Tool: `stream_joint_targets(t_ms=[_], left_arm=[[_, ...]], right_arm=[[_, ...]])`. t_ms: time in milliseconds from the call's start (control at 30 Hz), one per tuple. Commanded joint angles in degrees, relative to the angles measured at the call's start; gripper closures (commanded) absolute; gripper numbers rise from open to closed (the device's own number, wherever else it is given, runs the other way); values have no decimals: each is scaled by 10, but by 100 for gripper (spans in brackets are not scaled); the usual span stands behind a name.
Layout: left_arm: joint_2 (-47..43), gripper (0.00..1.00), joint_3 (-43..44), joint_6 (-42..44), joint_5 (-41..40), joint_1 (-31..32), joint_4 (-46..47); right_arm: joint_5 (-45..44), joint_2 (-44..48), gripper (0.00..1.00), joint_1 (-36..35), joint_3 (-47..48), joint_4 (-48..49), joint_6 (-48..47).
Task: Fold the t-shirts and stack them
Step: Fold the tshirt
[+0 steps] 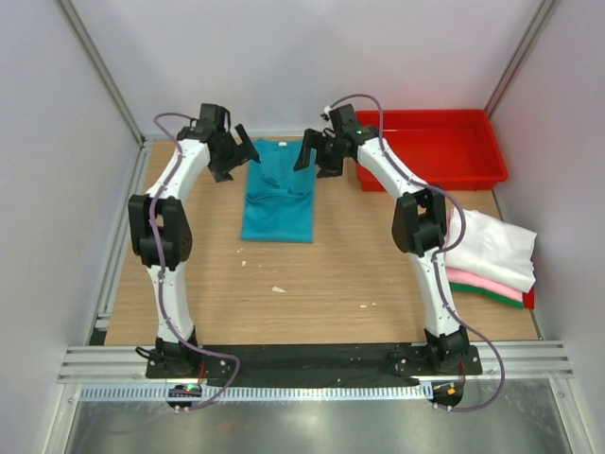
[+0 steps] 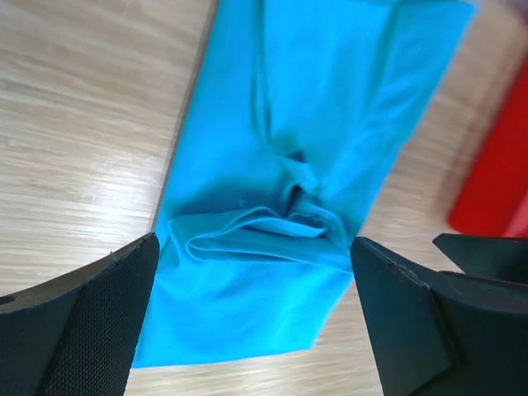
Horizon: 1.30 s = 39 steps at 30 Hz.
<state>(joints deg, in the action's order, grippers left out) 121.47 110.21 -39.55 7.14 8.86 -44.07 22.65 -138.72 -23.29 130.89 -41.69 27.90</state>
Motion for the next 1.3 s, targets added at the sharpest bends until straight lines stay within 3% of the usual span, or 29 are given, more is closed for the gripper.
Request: stream_joint_targets(t_ms=[0,100,133,267,367,467,500,600,700,733,867,1000,1033,1267], left_arm=[[-66,0,26,18,22,-4,-22],[-125,0,-29,0,51,-4,0],[-140,0,-85,-4,58,-4,20],[-218,1,-234,-24,103,-4,95],[-233,13,-323,-37,179,-2,187],[-224,18,-349,-9,205,13,241],[-218,17,-352,10,215,19,259],[-187,18,-325,93,198,41,278],[-145,31,-266,130,172,43,265],[-117,41,-251,134,170,43,254],[-69,64,-207,167,182,50,245],[-43,88,-178,263,190,62,192],[-41,100,-172,296,191,63,172],[-55,100,-191,432,212,76,132]], right_arm=[[12,102,11,1,24,45,-5],[43,157,6,-11,-75,103,8],[42,170,6,-17,-130,116,1],[-31,205,10,-55,-190,100,-77],[-46,212,16,-77,-228,102,-87],[-107,221,10,-78,-239,90,-67],[-154,230,2,-77,-238,83,-57],[-189,249,0,-67,-236,64,-51],[-249,275,0,-61,-237,38,-51],[-273,288,0,-58,-238,22,-52],[-318,317,0,-50,-253,-9,-46],[-335,356,0,-40,-295,-3,-45],[-339,362,0,-39,-309,0,-45],[-344,385,0,-23,-346,-1,-54]])
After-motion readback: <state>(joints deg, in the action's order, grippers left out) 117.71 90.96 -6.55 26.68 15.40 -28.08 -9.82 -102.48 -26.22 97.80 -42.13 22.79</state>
